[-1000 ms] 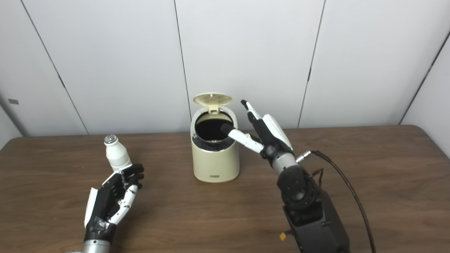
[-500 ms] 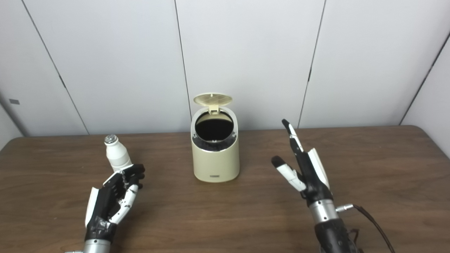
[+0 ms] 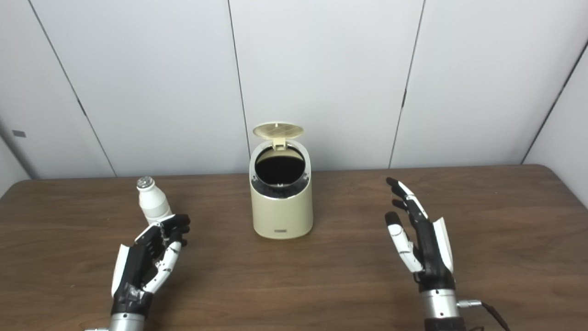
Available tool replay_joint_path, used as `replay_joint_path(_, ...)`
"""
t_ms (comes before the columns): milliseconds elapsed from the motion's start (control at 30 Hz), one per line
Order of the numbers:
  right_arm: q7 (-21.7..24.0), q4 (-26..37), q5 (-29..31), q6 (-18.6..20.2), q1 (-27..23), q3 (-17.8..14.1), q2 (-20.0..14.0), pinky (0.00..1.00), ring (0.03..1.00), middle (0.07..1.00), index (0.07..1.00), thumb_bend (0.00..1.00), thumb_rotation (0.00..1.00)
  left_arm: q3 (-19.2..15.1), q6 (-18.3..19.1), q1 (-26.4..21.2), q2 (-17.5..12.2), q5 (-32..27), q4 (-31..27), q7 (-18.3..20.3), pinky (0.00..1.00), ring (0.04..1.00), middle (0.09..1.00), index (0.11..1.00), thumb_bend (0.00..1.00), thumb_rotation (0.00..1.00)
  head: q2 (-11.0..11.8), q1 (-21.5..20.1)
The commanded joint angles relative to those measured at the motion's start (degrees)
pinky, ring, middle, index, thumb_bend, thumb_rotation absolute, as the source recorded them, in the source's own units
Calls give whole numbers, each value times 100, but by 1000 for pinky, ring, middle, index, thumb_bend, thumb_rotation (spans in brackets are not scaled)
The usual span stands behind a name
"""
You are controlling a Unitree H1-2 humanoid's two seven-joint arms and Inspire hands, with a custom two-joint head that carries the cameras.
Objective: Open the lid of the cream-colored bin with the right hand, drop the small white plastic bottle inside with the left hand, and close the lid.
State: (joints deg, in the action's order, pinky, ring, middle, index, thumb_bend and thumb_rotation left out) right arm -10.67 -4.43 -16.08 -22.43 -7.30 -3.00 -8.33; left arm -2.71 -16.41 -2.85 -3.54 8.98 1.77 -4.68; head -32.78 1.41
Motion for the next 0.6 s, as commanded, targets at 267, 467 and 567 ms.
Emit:
replay_joint_path(267, -248, -207, 102, -247, 39, -63, 193, 794, 871, 879, 852, 290, 935, 20, -463, 68, -243, -14, -322, 112, 572, 685, 699, 663, 796, 564, 96, 96)
replay_joint_path(467, -215, -234, 226, -248, 38, -91, 152, 778, 866, 883, 852, 287, 949, -132, -352, 696, -340, 22, -1104, 110, 568, 662, 691, 685, 718, 445, 107, 321)
replay_joint_path(567, -232, -317, 242, -297, 5, -112, 111, 772, 864, 879, 845, 288, 956, -220, -360, 992, -350, -71, -1281, 98, 569, 660, 694, 691, 701, 382, 128, 435)
